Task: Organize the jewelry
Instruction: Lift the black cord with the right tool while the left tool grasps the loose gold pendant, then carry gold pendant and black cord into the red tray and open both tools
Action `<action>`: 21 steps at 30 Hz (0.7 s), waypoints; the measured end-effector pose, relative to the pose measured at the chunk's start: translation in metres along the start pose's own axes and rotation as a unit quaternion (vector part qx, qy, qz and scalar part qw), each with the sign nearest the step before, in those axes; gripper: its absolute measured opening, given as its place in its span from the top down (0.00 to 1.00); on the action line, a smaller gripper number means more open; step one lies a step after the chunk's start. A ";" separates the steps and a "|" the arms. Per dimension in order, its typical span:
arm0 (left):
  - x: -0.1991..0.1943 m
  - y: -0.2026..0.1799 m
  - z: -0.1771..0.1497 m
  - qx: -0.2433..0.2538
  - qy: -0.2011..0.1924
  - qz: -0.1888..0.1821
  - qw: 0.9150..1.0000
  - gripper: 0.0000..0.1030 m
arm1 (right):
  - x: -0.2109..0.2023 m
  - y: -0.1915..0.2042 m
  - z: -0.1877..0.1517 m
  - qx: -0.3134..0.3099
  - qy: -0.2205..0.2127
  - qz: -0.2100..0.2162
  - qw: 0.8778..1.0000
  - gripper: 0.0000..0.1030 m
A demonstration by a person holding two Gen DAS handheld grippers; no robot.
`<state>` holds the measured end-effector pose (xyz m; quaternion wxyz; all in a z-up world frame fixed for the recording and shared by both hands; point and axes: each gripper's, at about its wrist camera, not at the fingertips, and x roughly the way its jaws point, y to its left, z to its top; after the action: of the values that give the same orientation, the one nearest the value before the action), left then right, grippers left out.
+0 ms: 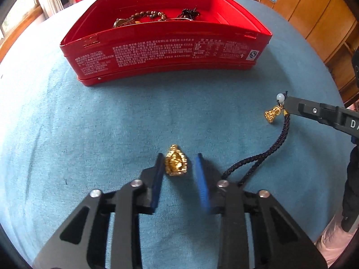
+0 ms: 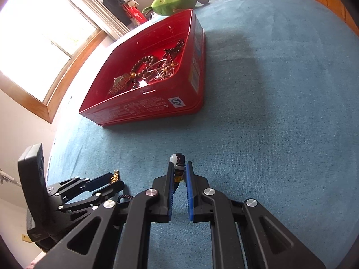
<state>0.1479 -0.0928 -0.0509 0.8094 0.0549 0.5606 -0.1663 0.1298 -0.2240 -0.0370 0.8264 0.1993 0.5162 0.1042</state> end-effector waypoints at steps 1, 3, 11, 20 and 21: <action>0.000 -0.001 0.000 -0.001 -0.002 -0.001 1.000 0.82 | 0.000 -0.001 0.000 0.000 0.000 0.002 1.000 0.90; -0.001 -0.001 -0.002 0.001 -0.006 0.000 1.000 0.82 | 0.000 -0.002 0.000 0.000 0.000 0.004 1.000 0.90; -0.018 0.015 -0.011 -0.030 -0.017 -0.032 0.999 0.83 | -0.005 0.001 -0.001 -0.006 -0.004 0.021 1.000 0.90; -0.061 0.032 -0.004 -0.040 -0.065 -0.039 0.996 0.83 | -0.019 0.032 0.009 -0.039 -0.012 0.041 0.998 0.90; -0.064 0.033 -0.002 -0.041 -0.068 -0.039 0.996 0.83 | -0.021 0.035 0.011 -0.042 -0.013 0.041 0.998 0.90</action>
<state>0.1362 -0.0481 0.0047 0.8402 -0.0118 0.5119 -0.1785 0.1318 -0.2029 -0.0005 0.8358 0.1866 0.4917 0.1574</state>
